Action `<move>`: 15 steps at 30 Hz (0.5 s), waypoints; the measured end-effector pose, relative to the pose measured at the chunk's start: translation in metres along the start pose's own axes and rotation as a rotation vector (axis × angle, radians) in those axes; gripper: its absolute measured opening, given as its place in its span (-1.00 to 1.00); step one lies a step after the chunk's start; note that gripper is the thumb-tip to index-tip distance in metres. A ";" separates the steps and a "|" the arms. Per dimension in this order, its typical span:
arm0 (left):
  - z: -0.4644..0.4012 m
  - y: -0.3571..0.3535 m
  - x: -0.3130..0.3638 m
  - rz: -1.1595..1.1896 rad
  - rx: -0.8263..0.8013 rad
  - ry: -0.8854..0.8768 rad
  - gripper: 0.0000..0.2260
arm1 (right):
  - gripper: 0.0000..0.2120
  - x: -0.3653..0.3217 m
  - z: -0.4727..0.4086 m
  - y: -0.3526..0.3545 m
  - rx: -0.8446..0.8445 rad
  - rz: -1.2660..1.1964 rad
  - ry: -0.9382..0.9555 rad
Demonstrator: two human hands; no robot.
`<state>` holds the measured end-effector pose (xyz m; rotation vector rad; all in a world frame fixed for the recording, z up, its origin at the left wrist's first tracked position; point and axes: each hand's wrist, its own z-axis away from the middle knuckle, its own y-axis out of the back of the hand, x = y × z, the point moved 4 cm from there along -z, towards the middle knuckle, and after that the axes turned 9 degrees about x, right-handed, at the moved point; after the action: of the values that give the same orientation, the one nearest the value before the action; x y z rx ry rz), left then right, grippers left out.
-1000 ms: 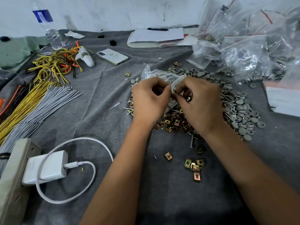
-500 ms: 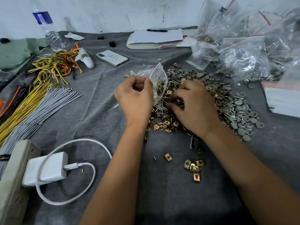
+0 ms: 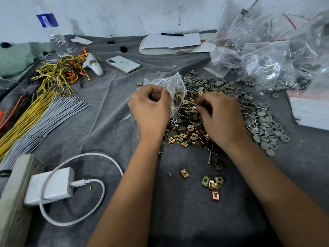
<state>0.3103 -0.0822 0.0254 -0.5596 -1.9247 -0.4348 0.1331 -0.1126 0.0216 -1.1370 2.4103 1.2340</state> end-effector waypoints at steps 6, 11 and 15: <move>0.004 -0.008 0.000 -0.056 -0.105 -0.077 -0.82 | -0.89 -0.005 -0.002 0.021 0.228 -0.117 0.068; 0.010 -0.017 -0.001 -0.122 -0.206 -0.173 -0.89 | -0.87 -0.008 -0.001 0.014 0.160 -0.070 0.118; 0.015 -0.020 0.002 -0.118 -0.249 -0.245 -0.89 | -0.88 -0.009 -0.002 0.011 0.137 -0.038 0.142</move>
<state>0.2866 -0.0905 0.0200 -0.6881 -2.1604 -0.7168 0.1316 -0.1057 0.0339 -1.2622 2.5176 0.9899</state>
